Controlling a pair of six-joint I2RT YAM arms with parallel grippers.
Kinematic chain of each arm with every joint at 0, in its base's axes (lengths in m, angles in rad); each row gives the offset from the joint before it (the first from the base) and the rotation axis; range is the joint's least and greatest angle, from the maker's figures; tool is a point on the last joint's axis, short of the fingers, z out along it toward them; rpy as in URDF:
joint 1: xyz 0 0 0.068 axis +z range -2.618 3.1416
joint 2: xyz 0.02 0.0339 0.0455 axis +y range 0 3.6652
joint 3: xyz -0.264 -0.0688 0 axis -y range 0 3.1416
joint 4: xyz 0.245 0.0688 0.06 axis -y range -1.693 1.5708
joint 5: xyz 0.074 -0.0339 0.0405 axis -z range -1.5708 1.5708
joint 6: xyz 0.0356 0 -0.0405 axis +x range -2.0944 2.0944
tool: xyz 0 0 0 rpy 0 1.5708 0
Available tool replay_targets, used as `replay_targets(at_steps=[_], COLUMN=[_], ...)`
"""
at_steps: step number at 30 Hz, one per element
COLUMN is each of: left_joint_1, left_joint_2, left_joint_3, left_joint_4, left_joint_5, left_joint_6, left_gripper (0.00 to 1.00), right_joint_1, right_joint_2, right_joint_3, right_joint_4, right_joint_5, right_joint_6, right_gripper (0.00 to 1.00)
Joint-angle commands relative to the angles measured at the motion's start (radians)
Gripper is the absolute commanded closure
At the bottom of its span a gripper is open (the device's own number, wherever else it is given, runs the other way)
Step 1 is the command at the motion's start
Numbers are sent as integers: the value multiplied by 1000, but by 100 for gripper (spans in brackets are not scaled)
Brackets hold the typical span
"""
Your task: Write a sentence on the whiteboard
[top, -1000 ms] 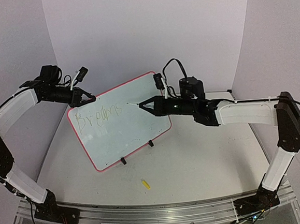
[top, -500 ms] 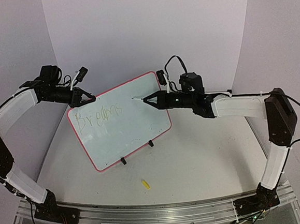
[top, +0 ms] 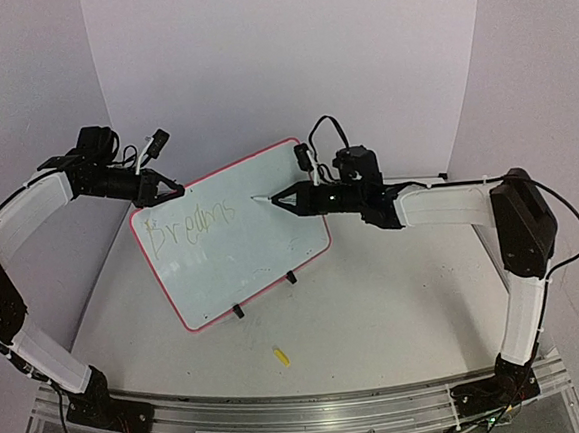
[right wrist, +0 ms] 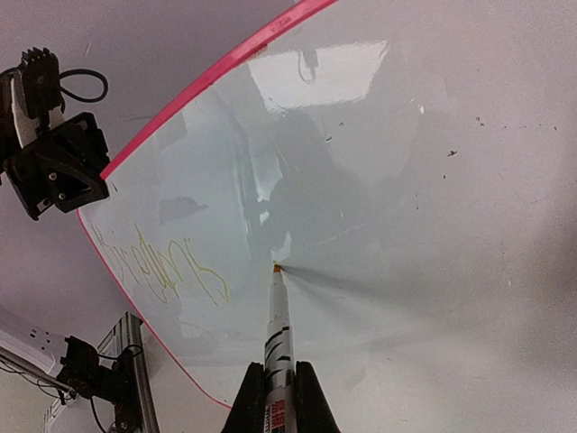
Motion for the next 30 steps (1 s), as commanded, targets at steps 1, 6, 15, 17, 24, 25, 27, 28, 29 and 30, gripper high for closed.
replay_targets(at_steps=[1,6,15,17,24,25,27,28,29,30], left_joint_1=[-12,-12,-12,-12,-11,-11,-12,-11,-12,-11], left_joint_2=[26,28,29,28,27,27,28,28,28,28], left_joint_3=[-32,-32,-31,-32,-30,-30,-30,-30,-29,-29], left_joint_4=[-44,-43,-44,-44,-44,-44,-43,-43,-43,-43], left_joint_5=[11,11,12,12,11,11,11,12,12,12], left_joint_6=[30,31,31,31,30,29,28,28,27,26], left_gripper=[100,100,100,100,100,100,100,100,100,100], right_joint_1=[0,-1,-2,-3,-3,-3,-3,-3,-3,-3], right_joint_2=[17,-25,-59,-61,-115,-124,-139,-141,-140,-137], right_joint_3=[46,-4,-41,-43,-83,-90,-94,-90,-85,-77], right_joint_4=[19,29,40,46,85,89,92,93,92,92], right_joint_5=[51,151,207,200,135,130,120,115,109,103], right_joint_6=[6,1,2,3,-13,-14,-15,-14,-15,-15], right_gripper=[100,100,100,100,100,100,100,100,100,100])
